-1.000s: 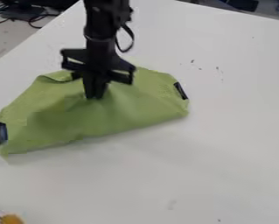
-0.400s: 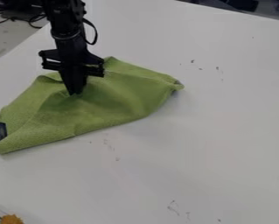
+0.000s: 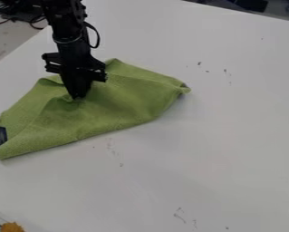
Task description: Fold the cloth from bottom right to top left
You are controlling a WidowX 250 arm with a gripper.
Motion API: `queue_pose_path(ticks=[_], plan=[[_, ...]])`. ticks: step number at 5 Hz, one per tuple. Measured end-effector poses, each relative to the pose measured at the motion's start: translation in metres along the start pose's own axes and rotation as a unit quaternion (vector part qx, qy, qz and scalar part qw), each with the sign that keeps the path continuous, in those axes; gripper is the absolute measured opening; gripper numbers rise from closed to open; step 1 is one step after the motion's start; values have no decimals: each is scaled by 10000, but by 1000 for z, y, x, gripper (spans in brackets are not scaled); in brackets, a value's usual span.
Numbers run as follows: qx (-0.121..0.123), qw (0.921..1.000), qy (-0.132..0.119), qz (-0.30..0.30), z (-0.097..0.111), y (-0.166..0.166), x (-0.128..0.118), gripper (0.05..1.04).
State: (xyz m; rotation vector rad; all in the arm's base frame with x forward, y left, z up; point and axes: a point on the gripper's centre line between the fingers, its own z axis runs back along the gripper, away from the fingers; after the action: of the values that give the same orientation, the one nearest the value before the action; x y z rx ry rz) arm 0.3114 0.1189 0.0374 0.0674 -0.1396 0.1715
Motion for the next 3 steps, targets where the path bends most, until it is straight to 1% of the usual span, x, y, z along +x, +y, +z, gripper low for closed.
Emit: queue_pose_path(ticks=[1,2,3], plan=[[44,10000,-9,26,0,1,1,562],[146,9998,79,-106,1,1,-1,871],[354,9989,52,-311,10,7,9,1012]])
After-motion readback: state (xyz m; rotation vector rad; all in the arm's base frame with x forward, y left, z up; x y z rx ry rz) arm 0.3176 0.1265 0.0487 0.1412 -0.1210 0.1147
